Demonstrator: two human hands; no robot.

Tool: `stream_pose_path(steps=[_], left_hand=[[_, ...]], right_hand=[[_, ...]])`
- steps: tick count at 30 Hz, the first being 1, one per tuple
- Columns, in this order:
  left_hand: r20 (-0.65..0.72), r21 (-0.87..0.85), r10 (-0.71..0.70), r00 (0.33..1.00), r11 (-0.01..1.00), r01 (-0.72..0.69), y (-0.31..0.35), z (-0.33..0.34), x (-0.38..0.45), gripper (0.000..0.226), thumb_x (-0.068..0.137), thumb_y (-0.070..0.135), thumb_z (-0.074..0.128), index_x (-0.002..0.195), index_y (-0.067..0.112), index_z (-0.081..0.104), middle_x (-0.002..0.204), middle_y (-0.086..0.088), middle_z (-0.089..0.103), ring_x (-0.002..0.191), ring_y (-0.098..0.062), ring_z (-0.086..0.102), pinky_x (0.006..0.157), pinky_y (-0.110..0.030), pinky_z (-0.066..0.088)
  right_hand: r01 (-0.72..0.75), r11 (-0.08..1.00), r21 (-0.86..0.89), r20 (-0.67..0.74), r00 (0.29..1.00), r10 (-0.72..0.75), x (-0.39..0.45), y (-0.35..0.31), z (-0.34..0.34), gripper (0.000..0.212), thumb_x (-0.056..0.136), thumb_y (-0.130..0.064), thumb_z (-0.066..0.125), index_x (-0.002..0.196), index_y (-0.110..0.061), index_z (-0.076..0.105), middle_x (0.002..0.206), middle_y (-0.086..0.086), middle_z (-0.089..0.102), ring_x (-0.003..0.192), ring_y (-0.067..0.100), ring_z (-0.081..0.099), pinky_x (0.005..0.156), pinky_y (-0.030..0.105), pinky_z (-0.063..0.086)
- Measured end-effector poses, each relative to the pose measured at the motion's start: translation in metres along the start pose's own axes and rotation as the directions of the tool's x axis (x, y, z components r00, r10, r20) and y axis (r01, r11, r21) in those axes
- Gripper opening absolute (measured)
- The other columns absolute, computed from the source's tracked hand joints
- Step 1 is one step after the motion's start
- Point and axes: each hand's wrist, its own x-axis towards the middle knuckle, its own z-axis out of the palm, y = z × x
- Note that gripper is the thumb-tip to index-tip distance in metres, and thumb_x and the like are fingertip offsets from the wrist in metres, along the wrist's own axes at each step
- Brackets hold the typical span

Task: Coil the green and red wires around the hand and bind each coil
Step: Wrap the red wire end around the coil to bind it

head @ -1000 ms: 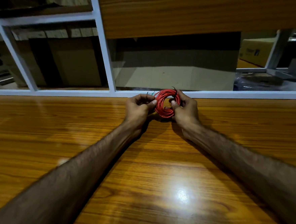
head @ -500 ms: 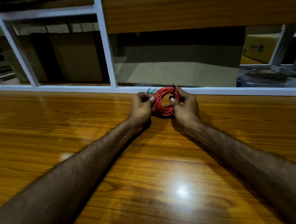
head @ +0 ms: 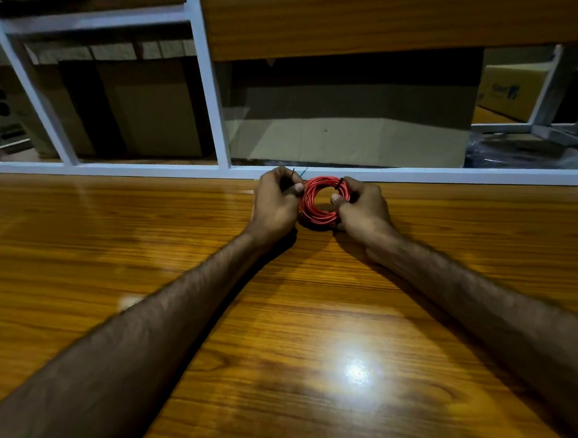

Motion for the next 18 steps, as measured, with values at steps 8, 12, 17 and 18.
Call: stream_pose_path(steps=[8,12,17,18], left_hand=[[-0.125,-0.267,-0.177,0.976,0.954,0.139,0.015,-0.003,-0.001,0.027,0.097,-0.011,0.056,0.087,0.014,0.055,0.082,-0.002,0.056,0.070,-0.011,0.059,0.055,-0.032,0.051],[-0.157,-0.268,-0.174,0.972,0.955,0.127,0.015,-0.004,0.003,0.036,0.093,-0.016,0.049,0.080,0.017,0.046,0.072,-0.002,0.050,0.067,-0.011,0.054,0.061,-0.032,0.045],[-0.196,-0.200,-0.117,0.974,0.977,0.077,0.020,-0.014,0.005,0.040,0.090,-0.021,0.047,0.076,0.017,0.040,0.068,-0.002,0.045,0.059,-0.005,0.050,0.045,-0.014,0.042],[-0.201,-0.202,-0.110,0.973,0.977,0.069,0.020,-0.016,0.006,0.040,0.089,-0.021,0.047,0.076,0.017,0.041,0.070,-0.002,0.046,0.063,-0.009,0.050,0.046,-0.014,0.043]], right_hand=[[-0.037,0.997,0.071,0.159,0.987,0.026,-0.005,-0.004,-0.004,0.042,0.104,-0.014,0.055,0.146,-0.011,0.052,0.142,0.008,0.058,0.086,0.021,0.072,0.074,0.038,0.065],[-0.060,0.997,0.057,0.211,0.976,0.046,-0.007,-0.006,-0.007,0.041,0.105,-0.016,0.055,0.145,-0.011,0.051,0.128,0.001,0.062,0.083,0.025,0.076,0.081,0.045,0.064],[-0.003,0.999,0.039,0.257,0.966,-0.007,-0.010,-0.006,-0.003,0.041,0.104,-0.015,0.057,0.144,-0.009,0.054,0.132,0.007,0.065,0.086,0.024,0.077,0.080,0.047,0.064],[-0.006,0.999,0.042,0.269,0.963,-0.005,-0.010,-0.006,-0.002,0.041,0.103,-0.015,0.057,0.144,-0.009,0.054,0.132,0.008,0.065,0.086,0.024,0.077,0.080,0.047,0.064]])
